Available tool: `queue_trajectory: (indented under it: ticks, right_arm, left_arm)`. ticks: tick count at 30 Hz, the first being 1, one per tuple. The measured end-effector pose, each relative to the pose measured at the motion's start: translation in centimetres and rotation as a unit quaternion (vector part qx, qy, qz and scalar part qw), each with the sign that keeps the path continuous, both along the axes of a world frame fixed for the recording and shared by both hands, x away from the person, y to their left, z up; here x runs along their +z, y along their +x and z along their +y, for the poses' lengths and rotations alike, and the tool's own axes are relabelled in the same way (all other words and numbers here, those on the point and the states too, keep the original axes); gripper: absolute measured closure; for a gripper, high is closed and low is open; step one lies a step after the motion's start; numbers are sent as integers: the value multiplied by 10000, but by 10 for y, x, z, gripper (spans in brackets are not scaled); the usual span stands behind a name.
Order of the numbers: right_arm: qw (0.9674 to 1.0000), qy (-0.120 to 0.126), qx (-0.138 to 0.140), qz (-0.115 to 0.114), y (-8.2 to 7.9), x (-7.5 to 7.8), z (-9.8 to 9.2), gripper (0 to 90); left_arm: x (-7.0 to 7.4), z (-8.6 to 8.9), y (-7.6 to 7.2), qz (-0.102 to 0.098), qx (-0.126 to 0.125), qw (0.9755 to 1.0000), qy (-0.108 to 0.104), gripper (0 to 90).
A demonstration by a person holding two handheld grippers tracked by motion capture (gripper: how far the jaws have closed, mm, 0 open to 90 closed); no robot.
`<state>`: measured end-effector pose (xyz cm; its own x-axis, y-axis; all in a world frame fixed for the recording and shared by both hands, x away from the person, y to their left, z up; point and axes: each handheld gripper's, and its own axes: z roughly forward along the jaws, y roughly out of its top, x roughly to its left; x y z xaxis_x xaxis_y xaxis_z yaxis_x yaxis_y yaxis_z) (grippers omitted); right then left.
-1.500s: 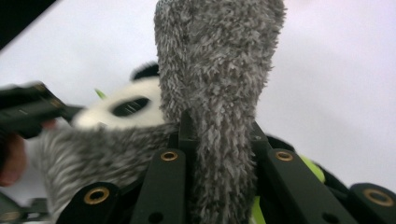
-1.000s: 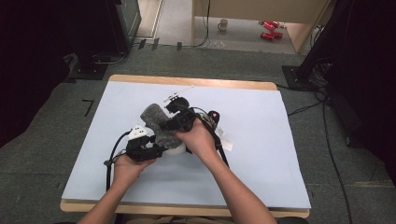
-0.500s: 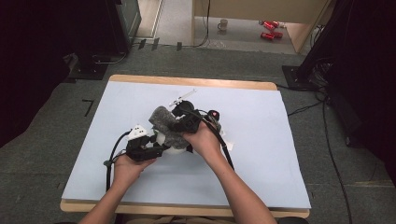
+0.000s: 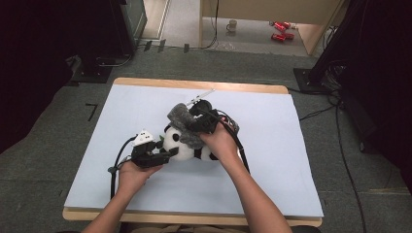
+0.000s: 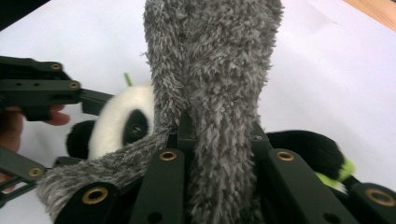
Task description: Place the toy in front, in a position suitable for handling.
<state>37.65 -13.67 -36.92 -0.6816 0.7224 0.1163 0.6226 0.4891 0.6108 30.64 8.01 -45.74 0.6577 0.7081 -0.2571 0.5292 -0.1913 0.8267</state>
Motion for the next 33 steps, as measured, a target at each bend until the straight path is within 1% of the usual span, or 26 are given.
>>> queue_trajectory:
  ticks: [2, 4, 5, 6, 7, 8, 9, 10, 11, 12, 14, 15, 16, 17, 19, 21, 22, 23, 24, 25, 26, 27, 30, 31, 32, 33]
  right_arm:
    - [9999, -52, -129, 27, 4, 0, -8, 759]
    - [9994, -205, -281, -12, 7, 1, -14, 760]
    - [9991, -209, -367, 5, 9, 2, -17, 760]
    - [9990, -113, -427, 46, 10, 5, -20, 761]
    - [9991, 22, -427, 72, 10, 8, -21, 762]
    - [9991, 22, -427, 72, 10, 8, -21, 762]
    - [9990, 335, -284, 131, 7, 15, -19, 763]
    - [9990, 335, -284, 131, 7, 15, -19, 763]
    - [9987, 492, -121, 108, 1, 22, -12, 764]
    - [9983, 581, -23, 80, -2, 24, -7, 764]
    - [9971, 731, 143, 129, -7, 27, 5, 763]
    - [9970, 726, 239, 130, -10, 26, 12, 763]
    - [9970, 726, 239, 130, -10, 26, 12, 763]
    - [9970, 622, 411, 192, -14, 20, 26, 763]
    - [9966, 564, 515, 323, -17, 12, 36, 761]
    - [9961, 502, 549, 473, -17, 2, 41, 758]
    - [9961, 502, 549, 473, -17, 2, 41, 758]
    - [9965, 398, 524, 524, -16, -4, 41, 757]
    - [9968, 369, 538, 468, -14, -10, 39, 758]
    - [9965, 439, 541, 451, -11, -11, 34, 759]
    - [9965, 439, 541, 451, -11, -11, 34, 759]
    - [9973, 349, 567, 312, -11, -9, 30, 758]
    - [9977, 272, 571, 245, -11, -7, 27, 758]
    - [9979, 260, 543, 227, -10, -5, 24, 758]
    - [9988, 124, 458, 114, -8, -2, 18, 757]
    - [9991, 76, 402, 87, -7, -1, 14, 757]
  left_arm:
    - [0, 0, 0, 3, 2, 10000, 2, 417]
    - [0, 0, -1, -7, 2, 10000, 5, 417]
    - [0, 0, -1, -8, -1, 10000, 3, 417]
    - [0, 0, -1, -8, -1, 10000, 3, 419]
    - [-1, 0, 0, 0, -22, 10000, 18, 420]
    - [-1, 0, 0, 0, -22, 10000, 18, 421]
    - [-1, 0, 0, -11, -21, 10000, 20, 420]
    - [-1, 0, 0, -11, -21, 10000, 20, 420]
    - [-1, 0, 0, -29, -20, 10000, 33, 421]
    - [-1, 0, 0, -36, -11, 10000, 31, 420]
    - [-1, 0, 0, -33, -17, 10000, 58, 420]
    - [-1, 0, 0, -30, -14, 10000, 68, 420]
    - [-1, 0, 0, -30, -14, 10000, 68, 419]
    - [-1, 0, 0, -26, -8, 10000, 72, 419]
    - [-1, 0, 0, -7, -11, 10000, 51, 419]
    - [-1, 1, 0, 1, -24, 10000, 56, 419]
    - [-1, 1, 0, 1, -24, 10000, 56, 419]
    - [-1, 0, 1, 32, 0, 10000, 75, 419]
    - [-1, 1, 1, 30, 3, 10000, 47, 419]
    - [-1, 1, 1, 16, 9, 10000, 2, 419]
    - [-1, 1, 1, 16, 9, 10000, 2, 419]
    - [-1, 0, 1, 9, 6, 10000, 7, 420]
    - [-1, 0, 1, 3, -6, 10000, 14, 420]
    - [-1, 0, 1, 10, -5, 10000, 11, 420]
    - [-1, 1, 1, 17, -10, 10000, 4, 422]
    - [-1, 1, 1, 19, -17, 10000, 5, 422]
